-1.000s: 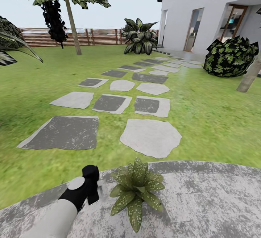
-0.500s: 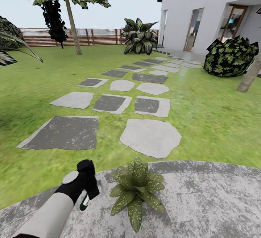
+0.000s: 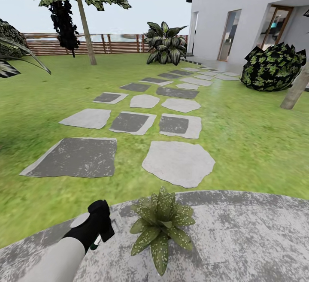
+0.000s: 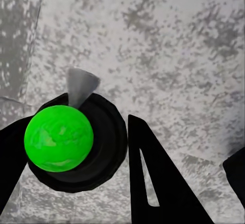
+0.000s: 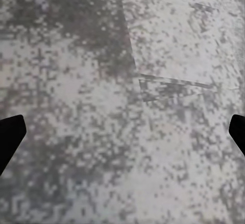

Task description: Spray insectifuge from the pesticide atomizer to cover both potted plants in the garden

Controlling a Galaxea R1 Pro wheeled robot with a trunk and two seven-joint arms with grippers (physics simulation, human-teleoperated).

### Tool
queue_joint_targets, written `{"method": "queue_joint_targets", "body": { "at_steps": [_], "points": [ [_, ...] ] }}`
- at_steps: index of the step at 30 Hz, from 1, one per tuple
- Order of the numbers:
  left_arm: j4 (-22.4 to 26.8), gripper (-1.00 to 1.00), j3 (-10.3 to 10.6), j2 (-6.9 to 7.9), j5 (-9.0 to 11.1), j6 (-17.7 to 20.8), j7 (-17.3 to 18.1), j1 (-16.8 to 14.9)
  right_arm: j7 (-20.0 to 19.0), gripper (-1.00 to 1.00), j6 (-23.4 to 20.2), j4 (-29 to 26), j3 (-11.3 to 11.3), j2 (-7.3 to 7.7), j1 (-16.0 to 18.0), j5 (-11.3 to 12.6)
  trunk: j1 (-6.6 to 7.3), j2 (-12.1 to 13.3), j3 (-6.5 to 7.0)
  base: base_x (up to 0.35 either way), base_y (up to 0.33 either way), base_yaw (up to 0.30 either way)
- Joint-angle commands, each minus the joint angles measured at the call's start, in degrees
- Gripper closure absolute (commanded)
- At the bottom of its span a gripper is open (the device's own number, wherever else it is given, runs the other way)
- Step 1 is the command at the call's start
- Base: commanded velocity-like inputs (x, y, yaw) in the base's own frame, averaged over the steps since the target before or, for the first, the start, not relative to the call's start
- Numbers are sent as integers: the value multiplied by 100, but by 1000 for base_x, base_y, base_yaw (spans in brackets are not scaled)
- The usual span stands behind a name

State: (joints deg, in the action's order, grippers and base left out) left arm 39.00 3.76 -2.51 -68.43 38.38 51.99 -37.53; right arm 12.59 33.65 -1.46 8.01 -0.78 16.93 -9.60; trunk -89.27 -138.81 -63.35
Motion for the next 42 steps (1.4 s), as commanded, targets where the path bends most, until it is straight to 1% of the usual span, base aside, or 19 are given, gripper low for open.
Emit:
{"method": "queue_joint_targets", "body": {
  "at_steps": [1,7,12,13,14,17,18,19,20,22,24,26,30,32,35,37,38,42],
  "points": [
    [-9,100,10,-11,-28,28,9,-1,60,-100,1,6,41,-1,3,-33,1,-2,-5,0,0,0],
    [-26,100,-24,-55,9,29,-22,0,68,-100,1,6,40,-1,3,-33,1,-2,-5,160,0,0],
    [-28,100,-23,-52,-22,28,-22,0,80,-100,1,6,35,15,3,-25,1,-2,-5,69,0,0],
    [-43,100,-14,-45,-33,23,-24,10,84,-100,1,6,34,45,3,-24,1,-2,-5,6,0,0],
    [-63,100,-3,-22,-50,22,-28,53,85,-100,1,6,34,94,3,-24,1,-2,-5,2,0,0],
    [-57,100,-27,40,-48,27,-41,101,86,-100,1,6,34,123,3,-24,1,-2,-5,1,0,0],
    [-21,100,-43,127,-15,28,-52,108,86,-100,1,6,34,129,3,-24,1,-2,-5,0,0,0],
    [0,100,-49,171,-6,35,-66,110,86,-100,1,6,34,130,3,-24,1,-2,-5,0,0,0],
    [12,100,-53,186,-5,42,-95,108,86,-100,1,6,34,130,3,-24,1,-2,-5,0,0,0],
    [48,100,-89,210,14,62,-342,106,86,-100,1,6,34,131,3,-24,1,-2,-5,0,0,0],
    [64,100,-226,177,30,59,-551,105,86,-100,1,6,34,131,3,-24,1,-2,-5,0,0,0],
    [71,100,-274,149,33,56,-625,105,86,-100,1,6,34,134,3,-24,1,-2,-5,0,0,0],
    [40,100,-350,259,20,65,-861,112,86,-100,1,6,34,132,3,-24,1,-2,-5,0,0,0],
    [2,100,-365,344,11,53,-894,119,86,-100,1,6,34,132,3,-24,1,-2,-5,0,0,0],
    [-43,100,-363,376,-2,34,-900,146,86,-100,1,6,34,132,3,-24,1,-2,-5,0,0,0],
    [-65,100,-366,366,28,37,-901,165,86,-100,1,6,34,131,3,-22,1,-2,-5,0,0,0],
    [-60,100,-382,317,31,44,-901,167,94,-100,1,6,27,139,3,-16,1,-2,-5,0,0,0],
    [-2,100,-394,309,40,55,-909,167,101,-100,1,6,26,140,3,-15,1,-2,-5,0,-30,10]
  ]
}}
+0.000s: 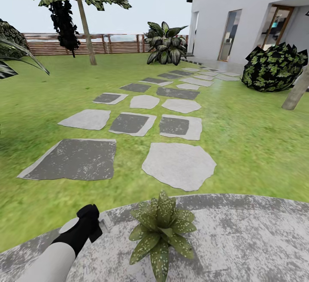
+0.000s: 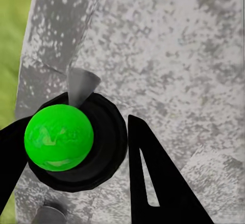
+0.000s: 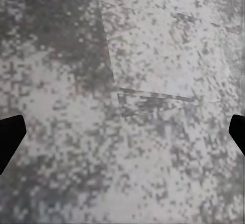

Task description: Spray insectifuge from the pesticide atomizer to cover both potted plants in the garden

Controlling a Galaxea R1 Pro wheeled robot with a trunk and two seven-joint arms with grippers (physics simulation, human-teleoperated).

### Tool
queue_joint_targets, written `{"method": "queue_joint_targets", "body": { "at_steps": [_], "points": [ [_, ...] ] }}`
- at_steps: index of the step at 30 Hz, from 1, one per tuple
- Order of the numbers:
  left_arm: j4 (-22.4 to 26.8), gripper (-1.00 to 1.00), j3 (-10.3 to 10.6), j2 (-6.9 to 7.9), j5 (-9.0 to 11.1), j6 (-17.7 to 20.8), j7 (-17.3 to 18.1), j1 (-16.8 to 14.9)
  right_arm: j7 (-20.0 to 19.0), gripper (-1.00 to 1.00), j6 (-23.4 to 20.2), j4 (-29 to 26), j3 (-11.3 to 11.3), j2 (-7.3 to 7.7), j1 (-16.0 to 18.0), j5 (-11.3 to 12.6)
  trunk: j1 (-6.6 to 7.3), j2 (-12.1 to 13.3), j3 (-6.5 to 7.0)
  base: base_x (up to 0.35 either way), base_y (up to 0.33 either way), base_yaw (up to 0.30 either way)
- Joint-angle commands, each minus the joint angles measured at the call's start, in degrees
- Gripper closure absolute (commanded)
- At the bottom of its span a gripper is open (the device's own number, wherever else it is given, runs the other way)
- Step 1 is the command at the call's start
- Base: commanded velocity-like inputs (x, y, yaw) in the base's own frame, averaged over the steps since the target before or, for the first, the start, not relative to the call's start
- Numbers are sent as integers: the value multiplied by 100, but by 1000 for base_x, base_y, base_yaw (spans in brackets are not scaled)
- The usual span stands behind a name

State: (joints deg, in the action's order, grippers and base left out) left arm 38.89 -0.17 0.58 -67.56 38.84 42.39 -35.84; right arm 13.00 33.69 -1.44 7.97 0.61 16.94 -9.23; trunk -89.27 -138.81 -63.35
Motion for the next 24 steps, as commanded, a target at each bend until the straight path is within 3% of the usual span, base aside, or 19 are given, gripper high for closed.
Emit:
{"method": "queue_joint_targets", "body": {
  "at_steps": [1,11,24],
  "points": [
    [16,100,3,-4,-51,9,50,-2,61,-100,-3,3,30,0,3,-49,1,-2,-5,0,-184,127],
    [31,100,13,-6,-56,9,50,-2,62,-100,-3,3,30,-7,3,-44,1,-2,-5,-80,-244,63],
    [31,100,34,-21,-56,9,45,-2,62,-100,-3,3,30,-8,3,-44,1,-2,-5,-203,-217,265]
  ]
}}
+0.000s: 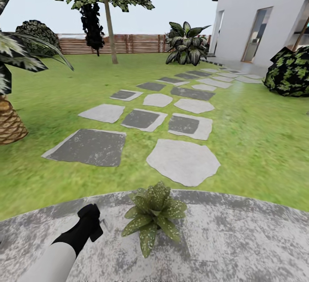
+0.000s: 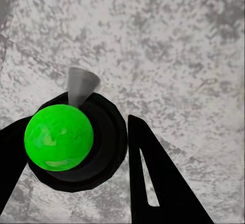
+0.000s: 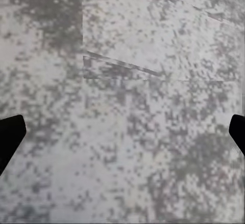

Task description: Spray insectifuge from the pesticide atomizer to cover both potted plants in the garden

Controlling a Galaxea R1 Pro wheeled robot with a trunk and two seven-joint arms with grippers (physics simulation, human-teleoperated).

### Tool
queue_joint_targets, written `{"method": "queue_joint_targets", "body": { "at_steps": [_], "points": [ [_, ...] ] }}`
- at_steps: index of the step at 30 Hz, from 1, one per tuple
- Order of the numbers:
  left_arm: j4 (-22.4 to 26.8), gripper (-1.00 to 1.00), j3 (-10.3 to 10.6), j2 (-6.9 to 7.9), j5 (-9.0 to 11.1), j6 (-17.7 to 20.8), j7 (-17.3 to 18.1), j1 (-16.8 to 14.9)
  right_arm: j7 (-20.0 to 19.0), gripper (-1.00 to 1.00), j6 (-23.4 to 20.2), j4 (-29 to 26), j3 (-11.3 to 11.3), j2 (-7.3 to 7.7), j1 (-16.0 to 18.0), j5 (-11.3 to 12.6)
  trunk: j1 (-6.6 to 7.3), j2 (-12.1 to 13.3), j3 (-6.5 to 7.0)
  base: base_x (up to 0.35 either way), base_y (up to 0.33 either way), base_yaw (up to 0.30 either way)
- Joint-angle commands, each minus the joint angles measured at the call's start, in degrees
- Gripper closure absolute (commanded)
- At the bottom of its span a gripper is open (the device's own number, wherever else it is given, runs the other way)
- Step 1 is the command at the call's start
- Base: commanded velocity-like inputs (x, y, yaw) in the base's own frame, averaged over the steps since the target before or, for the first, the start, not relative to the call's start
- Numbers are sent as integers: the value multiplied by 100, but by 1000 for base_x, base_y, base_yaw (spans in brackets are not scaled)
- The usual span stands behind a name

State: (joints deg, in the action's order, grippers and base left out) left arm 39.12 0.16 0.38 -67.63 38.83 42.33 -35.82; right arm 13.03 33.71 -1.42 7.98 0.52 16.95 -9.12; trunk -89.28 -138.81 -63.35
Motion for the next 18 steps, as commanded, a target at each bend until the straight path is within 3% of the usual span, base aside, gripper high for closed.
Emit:
{"method": "queue_joint_targets", "body": {
  "at_steps": [1,5,12,18],
  "points": [
    [8,100,2,-5,-48,11,50,-3,60,-100,-5,1,28,0,1,-55,2,-2,-5,-44,-279,279],
    [8,100,2,-20,-48,11,48,-3,60,-100,-5,1,28,0,1,-55,2,-2,-5,37,-288,279],
    [26,100,-7,-20,-48,11,48,-3,60,-100,-5,1,28,0,1,-63,2,-2,-5,84,-288,27],
    [27,100,-7,-20,-48,13,48,-3,60,-100,-5,1,28,8,1,-63,2,-2,-5,71,-288,167]
  ]
}}
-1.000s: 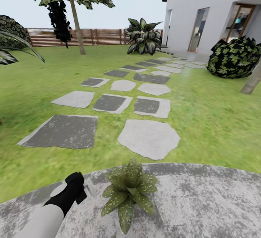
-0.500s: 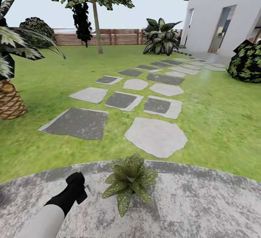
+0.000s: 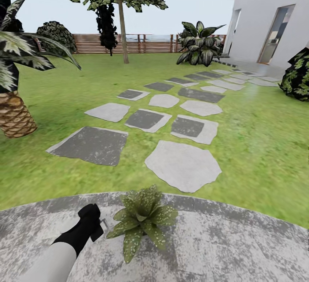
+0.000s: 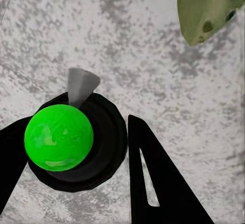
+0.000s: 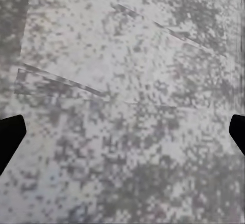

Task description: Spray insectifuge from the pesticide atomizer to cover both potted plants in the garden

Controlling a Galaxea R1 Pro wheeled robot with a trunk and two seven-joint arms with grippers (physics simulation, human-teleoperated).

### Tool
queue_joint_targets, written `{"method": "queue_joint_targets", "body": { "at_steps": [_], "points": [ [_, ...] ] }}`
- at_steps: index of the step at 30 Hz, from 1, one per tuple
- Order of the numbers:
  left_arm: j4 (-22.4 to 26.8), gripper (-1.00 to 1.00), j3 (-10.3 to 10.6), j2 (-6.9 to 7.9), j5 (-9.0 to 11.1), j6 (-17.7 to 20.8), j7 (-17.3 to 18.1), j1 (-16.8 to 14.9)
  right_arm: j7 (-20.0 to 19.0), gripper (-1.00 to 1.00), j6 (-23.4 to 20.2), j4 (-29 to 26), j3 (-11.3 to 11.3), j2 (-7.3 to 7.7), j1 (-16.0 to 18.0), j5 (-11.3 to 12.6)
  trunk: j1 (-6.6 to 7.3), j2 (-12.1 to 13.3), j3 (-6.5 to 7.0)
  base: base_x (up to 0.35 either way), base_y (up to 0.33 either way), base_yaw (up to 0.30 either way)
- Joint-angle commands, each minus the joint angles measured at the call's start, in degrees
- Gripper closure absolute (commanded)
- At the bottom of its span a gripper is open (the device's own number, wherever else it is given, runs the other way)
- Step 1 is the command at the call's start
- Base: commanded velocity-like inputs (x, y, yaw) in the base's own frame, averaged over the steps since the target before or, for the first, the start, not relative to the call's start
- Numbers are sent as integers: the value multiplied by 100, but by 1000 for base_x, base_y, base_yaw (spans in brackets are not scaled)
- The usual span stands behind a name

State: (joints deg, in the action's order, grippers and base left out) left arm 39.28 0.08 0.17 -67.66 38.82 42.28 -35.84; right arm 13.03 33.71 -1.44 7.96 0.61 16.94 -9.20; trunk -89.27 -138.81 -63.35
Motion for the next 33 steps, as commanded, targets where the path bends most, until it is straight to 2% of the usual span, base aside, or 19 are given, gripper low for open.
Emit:
{"method": "queue_joint_targets", "body": {
  "at_steps": [1,6,20,33],
  "points": [
    [10,100,1,0,-46,12,53,-2,60,-100,-5,3,30,0,3,-55,1,-2,-5,4,-288,5],
    [9,100,1,8,-46,20,53,-2,60,-100,-5,3,30,-8,3,-55,1,-2,-5,-67,-283,136],
    [9,100,1,6,-46,20,53,-2,60,-100,-5,3,30,-8,3,-55,1,-2,-5,-136,-276,276],
    [18,100,-19,9,-46,29,53,-2,60,-100,-5,3,30,-8,3,-55,1,-2,-5,-62,-277,279]
  ]
}}
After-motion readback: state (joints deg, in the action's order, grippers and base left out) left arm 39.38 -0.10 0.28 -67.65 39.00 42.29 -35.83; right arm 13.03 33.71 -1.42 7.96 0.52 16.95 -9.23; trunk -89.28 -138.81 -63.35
